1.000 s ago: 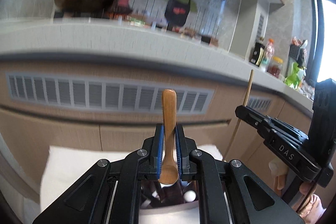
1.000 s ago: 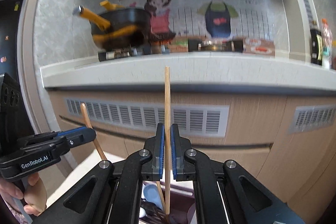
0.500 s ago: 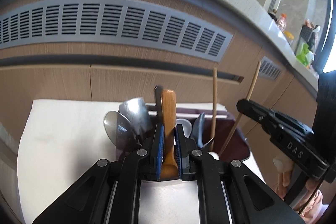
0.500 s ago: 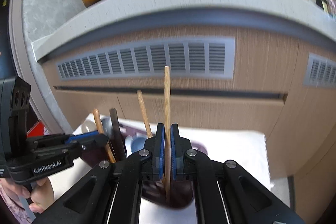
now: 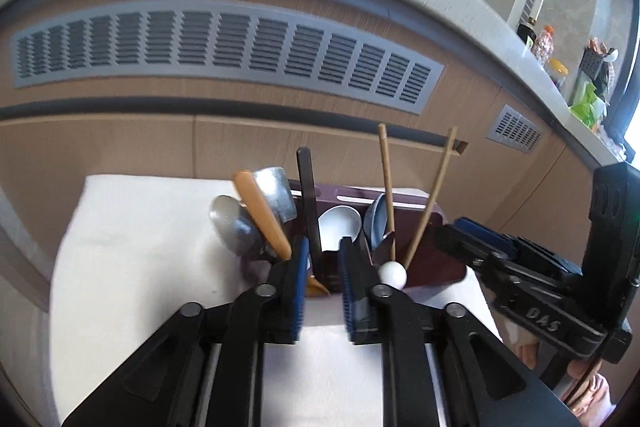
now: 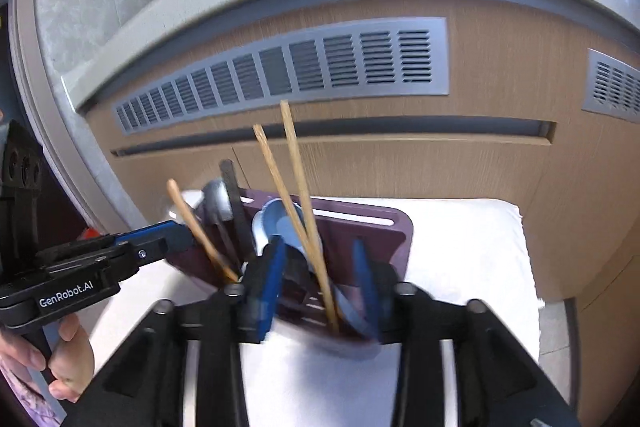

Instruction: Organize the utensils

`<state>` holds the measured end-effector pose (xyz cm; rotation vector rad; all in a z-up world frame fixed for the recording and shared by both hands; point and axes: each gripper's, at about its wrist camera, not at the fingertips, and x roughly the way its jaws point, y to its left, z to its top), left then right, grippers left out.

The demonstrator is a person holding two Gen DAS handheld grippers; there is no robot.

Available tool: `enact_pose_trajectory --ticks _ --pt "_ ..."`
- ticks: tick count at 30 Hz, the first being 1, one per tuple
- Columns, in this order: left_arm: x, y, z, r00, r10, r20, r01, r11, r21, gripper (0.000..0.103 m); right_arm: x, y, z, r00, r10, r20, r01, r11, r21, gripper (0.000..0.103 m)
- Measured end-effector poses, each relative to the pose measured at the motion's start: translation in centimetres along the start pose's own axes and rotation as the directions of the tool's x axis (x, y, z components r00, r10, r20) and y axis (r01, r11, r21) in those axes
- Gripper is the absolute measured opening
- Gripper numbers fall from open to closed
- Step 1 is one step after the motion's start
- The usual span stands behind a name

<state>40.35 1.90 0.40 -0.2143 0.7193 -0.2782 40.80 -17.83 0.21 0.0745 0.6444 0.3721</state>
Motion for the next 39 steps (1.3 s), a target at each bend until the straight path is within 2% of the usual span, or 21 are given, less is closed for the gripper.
enact_pose_trajectory --ticks 2,5,6,7,8,10,13,15,17,20,23,25,27,30,39 --pt "-2.1 -0.5 -0.7 0.999 0.024 0.034 -0.024 1.000 0.005 0.046 -1.9 0.1 -0.7 1.000 -0.003 0.022 0.002 1.000 0.019 0.039" --pt "-5.0 -1.4 -2.1 0.996 0.056 0.074 -0.058 0.998 0.026 0.051 -4.8 0.8 -1.8 0.998 -0.046 0.041 0.045 0.999 0.019 0.052" --pt "-6.1 -1.9 -2.8 0.994 0.065 0.084 -0.068 0.997 0.035 0.054 -5.9 1.1 -2.3 0.997 -0.061 0.052 0.060 0.998 0.023 0.065" --pt "-7.1 -2.3 -3.5 0.993 0.071 0.092 -0.075 0.996 0.041 0.061 -6.8 1.3 -2.8 0.995 -0.073 0.067 0.071 0.997 0.029 0.077" --pt "-8.0 -2.6 -4.2 0.993 0.074 0.096 -0.079 0.996 0.044 0.067 -8.0 1.6 -3.4 0.991 -0.092 0.094 0.089 0.995 0.035 0.082" --pt "-9.5 -3.2 -5.5 0.991 0.081 0.105 -0.086 0.995 0.046 0.073 -10.2 2.4 -4.7 0.978 -0.153 0.143 0.150 0.988 0.033 0.093" --pt "-11.6 -3.7 -7.4 0.983 0.122 0.133 -0.130 0.990 0.051 0.083 -12.4 3.4 -6.0 0.958 -0.220 0.183 0.220 0.975 0.020 0.103" --pt "-13.0 -4.0 -8.8 0.970 0.169 0.175 -0.180 0.982 0.051 0.091 -13.9 4.1 -7.3 0.947 -0.230 0.223 0.237 0.972 -0.002 0.103" --pt "-14.2 -4.2 -10.4 0.957 0.204 0.205 -0.219 0.974 0.056 0.097 -15.4 4.5 -8.8 0.946 -0.199 0.257 0.215 0.976 -0.037 0.103" --pt "-15.7 -4.5 -12.7 0.942 0.250 0.224 -0.272 0.960 0.069 0.100 -16.7 4.7 -10.6 0.953 -0.178 0.244 0.189 0.982 -0.020 0.103" --pt "-16.6 -4.7 -14.6 0.932 0.287 0.221 -0.308 0.949 0.065 0.103 -17.6 4.7 -12.3 0.953 -0.207 0.220 0.211 0.977 0.005 0.103" --pt "-16.9 -5.0 -15.7 0.932 0.298 0.208 -0.318 0.946 0.069 0.103 -17.9 4.8 -13.2 0.951 -0.233 0.205 0.237 0.971 0.003 0.103" --pt "-17.1 -5.3 -16.6 0.937 0.292 0.192 -0.310 0.948 0.075 0.103 -18.2 5.1 -14.1 0.958 -0.230 0.174 0.237 0.971 -0.021 0.103" --pt "-17.4 -5.8 -17.3 0.942 0.282 0.183 -0.300 0.951 0.076 0.103 -18.6 5.7 -15.2 0.977 -0.171 0.130 0.180 0.982 -0.059 0.103" --pt "-18.2 -7.5 -17.8 0.945 0.257 0.202 -0.283 0.953 0.110 0.103 -19.5 5.3 -16.6 0.955 -0.262 0.143 0.269 0.962 -0.036 0.103"
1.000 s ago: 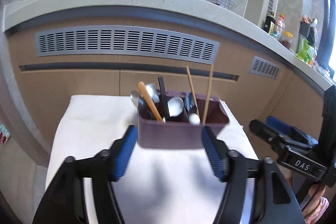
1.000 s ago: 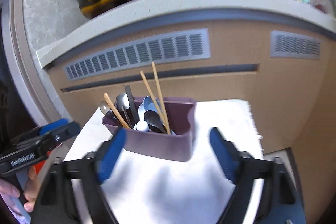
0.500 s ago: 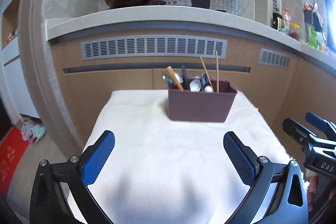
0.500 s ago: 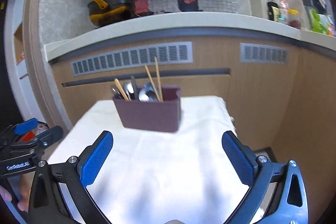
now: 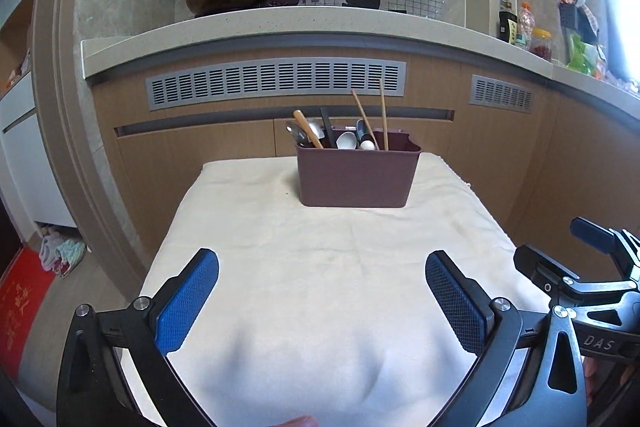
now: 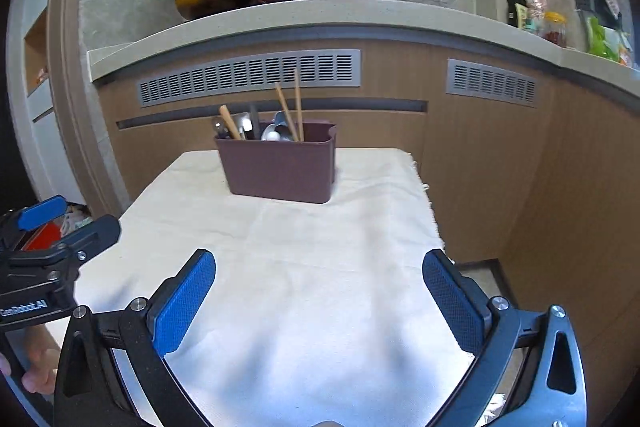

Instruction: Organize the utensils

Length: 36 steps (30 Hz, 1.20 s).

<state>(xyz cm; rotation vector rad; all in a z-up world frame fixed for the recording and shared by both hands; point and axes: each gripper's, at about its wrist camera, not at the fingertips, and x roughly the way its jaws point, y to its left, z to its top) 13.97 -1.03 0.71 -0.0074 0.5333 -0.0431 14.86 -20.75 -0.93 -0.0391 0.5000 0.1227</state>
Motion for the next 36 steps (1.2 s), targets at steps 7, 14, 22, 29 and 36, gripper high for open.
enact_pose_trajectory --ticks 7,14,22,29,36 --pt "-0.4 0.0 0.2 1.000 -0.010 0.003 0.010 1.000 -0.015 0.103 -0.8 -0.2 0.2 0.999 -0.036 0.033 0.036 0.999 0.002 0.103" --pt "-0.6 -0.1 0.2 1.000 -0.012 0.000 0.012 1.000 -0.008 0.103 -0.8 -0.2 0.2 0.999 -0.029 0.031 0.029 1.000 0.008 0.103" --pt "-0.7 -0.3 0.0 1.000 -0.015 -0.001 0.015 1.000 -0.005 0.103 -1.2 -0.4 0.4 0.999 -0.025 0.043 0.025 1.000 0.017 0.103" --pt "-0.7 -0.2 0.0 1.000 -0.015 -0.001 0.015 1.000 -0.007 0.103 -1.3 -0.7 0.6 0.999 -0.022 0.042 0.020 0.999 0.026 0.103" --pt "-0.8 -0.3 0.0 1.000 -0.018 0.002 0.018 1.000 0.001 0.103 -1.4 -0.9 0.7 0.999 -0.027 0.046 0.026 0.999 0.030 0.103"
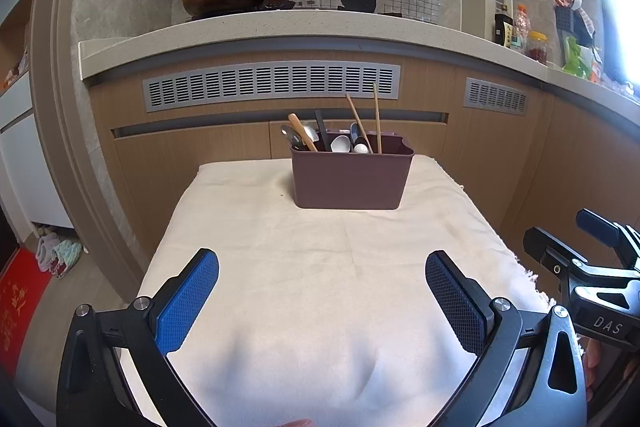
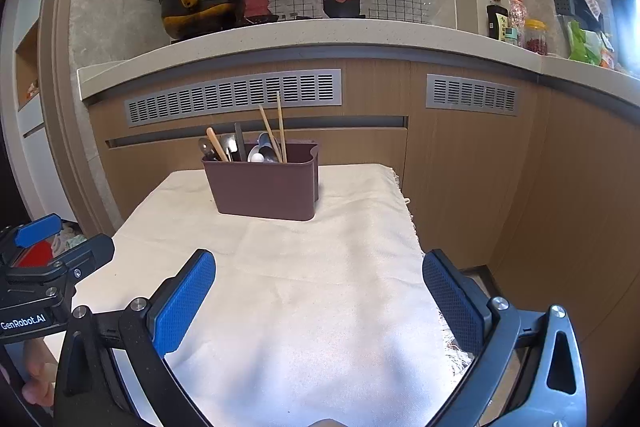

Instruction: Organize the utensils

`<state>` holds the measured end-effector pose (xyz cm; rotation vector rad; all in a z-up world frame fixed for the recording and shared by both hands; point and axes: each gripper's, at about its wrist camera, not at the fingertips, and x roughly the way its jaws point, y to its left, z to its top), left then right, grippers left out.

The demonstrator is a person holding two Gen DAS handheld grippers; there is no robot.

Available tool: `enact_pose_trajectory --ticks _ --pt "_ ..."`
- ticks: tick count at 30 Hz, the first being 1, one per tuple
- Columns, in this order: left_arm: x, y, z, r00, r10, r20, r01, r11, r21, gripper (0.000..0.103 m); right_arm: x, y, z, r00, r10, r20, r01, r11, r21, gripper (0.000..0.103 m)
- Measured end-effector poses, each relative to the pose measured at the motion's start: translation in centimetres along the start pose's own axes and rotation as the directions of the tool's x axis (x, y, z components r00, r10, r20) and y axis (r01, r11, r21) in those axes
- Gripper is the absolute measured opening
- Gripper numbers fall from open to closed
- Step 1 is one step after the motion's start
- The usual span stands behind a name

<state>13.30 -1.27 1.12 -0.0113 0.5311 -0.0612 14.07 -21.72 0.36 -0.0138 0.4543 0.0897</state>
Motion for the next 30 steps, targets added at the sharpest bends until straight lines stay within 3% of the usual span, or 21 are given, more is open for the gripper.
enact_pose_trajectory --ticks 30 --pt "-0.80 -0.24 0.41 1.000 0.000 0.021 0.000 1.000 0.006 0.103 -0.31 -0.37 0.27 1.000 0.008 0.007 -0.008 1.000 -0.001 0.103"
